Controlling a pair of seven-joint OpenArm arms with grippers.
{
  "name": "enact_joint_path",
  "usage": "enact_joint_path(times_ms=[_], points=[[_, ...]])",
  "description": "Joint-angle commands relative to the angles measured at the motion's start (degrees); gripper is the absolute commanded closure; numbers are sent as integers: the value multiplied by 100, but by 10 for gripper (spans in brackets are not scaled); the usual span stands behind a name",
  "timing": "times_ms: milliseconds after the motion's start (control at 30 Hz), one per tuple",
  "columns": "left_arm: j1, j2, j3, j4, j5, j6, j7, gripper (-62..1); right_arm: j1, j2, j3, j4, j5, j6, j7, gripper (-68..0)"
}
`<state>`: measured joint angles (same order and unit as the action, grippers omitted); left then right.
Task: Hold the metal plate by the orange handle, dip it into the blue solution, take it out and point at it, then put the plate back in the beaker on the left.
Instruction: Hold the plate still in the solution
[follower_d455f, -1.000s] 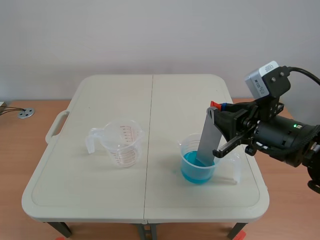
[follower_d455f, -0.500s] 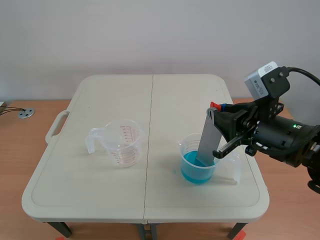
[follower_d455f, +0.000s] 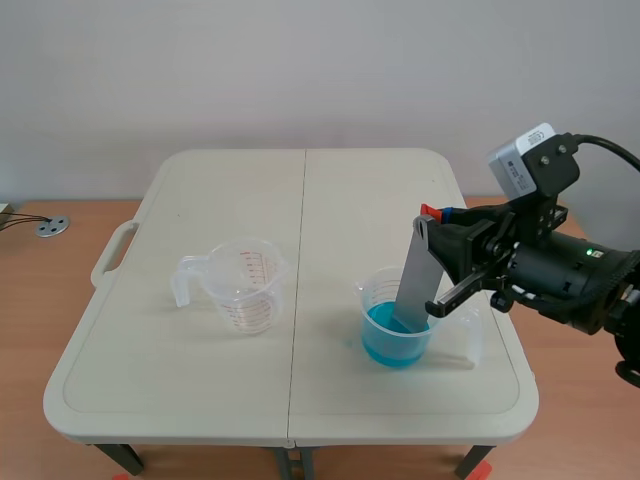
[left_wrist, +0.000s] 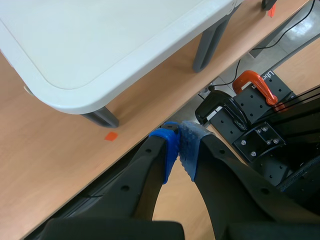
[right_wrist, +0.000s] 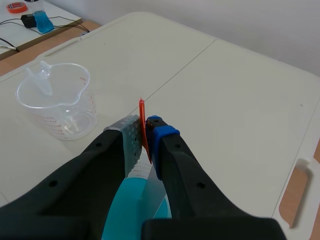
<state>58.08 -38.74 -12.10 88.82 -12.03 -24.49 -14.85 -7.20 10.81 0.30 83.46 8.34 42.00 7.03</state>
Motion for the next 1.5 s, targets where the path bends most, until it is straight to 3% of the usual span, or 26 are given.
enact_joint_path(times_ms=[0,1233,1467], points=[[-17,-2,-20,28,-42,-35,-79,-23,66,11,0,-33,-48,72,-57,-13],[-17,-2,-20,28,-42,-35,-76,-23,66,13,0,-24,-44,72,111,-13],[-17,-2,-20,28,-42,-35,-79,-23,-111,13,0,413,-42,72,151,-13]])
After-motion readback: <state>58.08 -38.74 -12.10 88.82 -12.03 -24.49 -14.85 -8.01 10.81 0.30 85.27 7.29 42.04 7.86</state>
